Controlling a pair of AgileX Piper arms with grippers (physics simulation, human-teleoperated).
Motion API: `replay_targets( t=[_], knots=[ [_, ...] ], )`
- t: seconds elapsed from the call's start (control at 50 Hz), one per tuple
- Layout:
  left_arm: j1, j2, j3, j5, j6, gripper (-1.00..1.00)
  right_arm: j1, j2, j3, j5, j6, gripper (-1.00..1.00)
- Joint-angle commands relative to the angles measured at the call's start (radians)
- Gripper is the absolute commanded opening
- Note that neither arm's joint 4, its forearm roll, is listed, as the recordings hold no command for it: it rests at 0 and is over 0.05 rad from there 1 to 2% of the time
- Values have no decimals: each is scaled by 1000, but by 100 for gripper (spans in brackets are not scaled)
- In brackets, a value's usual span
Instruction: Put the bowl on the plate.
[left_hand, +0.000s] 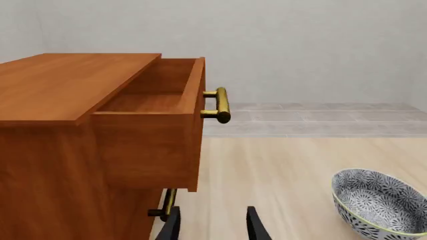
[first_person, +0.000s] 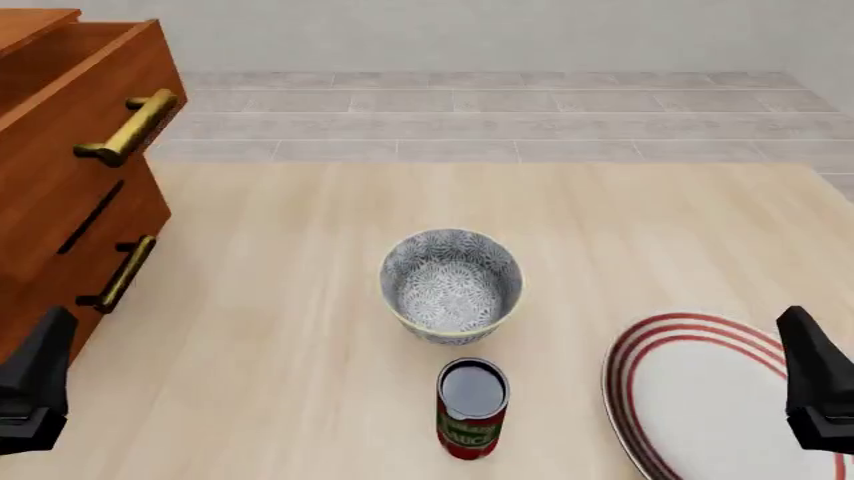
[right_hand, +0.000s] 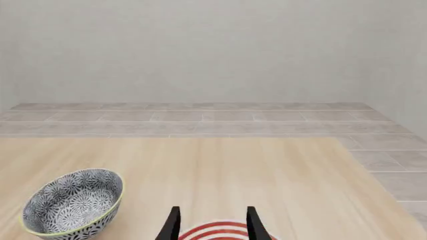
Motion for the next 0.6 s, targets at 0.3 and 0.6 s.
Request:
replay_targets(
  t=[0.3,0.6],
  knots=[
    [0,0,0,0,0,100,4,38,-1,-18,-10,100],
    [0,0,0,0,0,100,-8,201,-105,-100,4,100]
  ],
)
